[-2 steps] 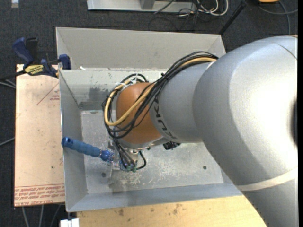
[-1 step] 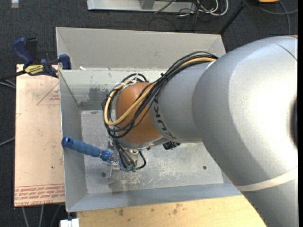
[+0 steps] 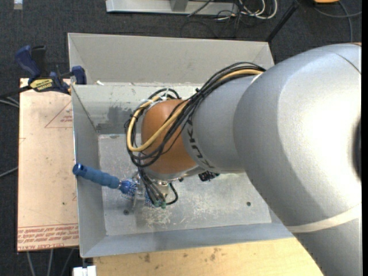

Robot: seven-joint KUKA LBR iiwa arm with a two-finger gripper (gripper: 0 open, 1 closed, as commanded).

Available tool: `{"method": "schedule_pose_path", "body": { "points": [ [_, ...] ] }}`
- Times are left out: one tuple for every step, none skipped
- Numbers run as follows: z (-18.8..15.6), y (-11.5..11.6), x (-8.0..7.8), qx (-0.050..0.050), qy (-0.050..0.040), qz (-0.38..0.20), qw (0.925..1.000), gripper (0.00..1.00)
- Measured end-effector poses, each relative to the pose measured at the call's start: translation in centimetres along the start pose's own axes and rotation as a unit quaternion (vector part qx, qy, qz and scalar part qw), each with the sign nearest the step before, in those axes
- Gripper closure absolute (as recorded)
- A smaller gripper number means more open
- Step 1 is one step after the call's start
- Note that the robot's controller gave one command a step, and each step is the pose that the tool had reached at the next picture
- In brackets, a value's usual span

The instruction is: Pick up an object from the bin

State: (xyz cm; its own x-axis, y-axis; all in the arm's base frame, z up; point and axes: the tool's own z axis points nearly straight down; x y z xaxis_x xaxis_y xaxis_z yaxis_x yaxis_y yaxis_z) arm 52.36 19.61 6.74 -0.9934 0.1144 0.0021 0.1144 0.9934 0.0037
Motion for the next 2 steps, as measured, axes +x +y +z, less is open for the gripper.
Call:
{"method": "schedule_pose_path", "body": {
  "points": [
    [-2.3, 0.0, 0.0, 0.001, -0.0015, 0.000, 1.0000, 1.00],
    [-7.2, 0.1, -0.1, 0.001, -0.0029, 0.000, 1.0000, 1.00]
  ]
}}
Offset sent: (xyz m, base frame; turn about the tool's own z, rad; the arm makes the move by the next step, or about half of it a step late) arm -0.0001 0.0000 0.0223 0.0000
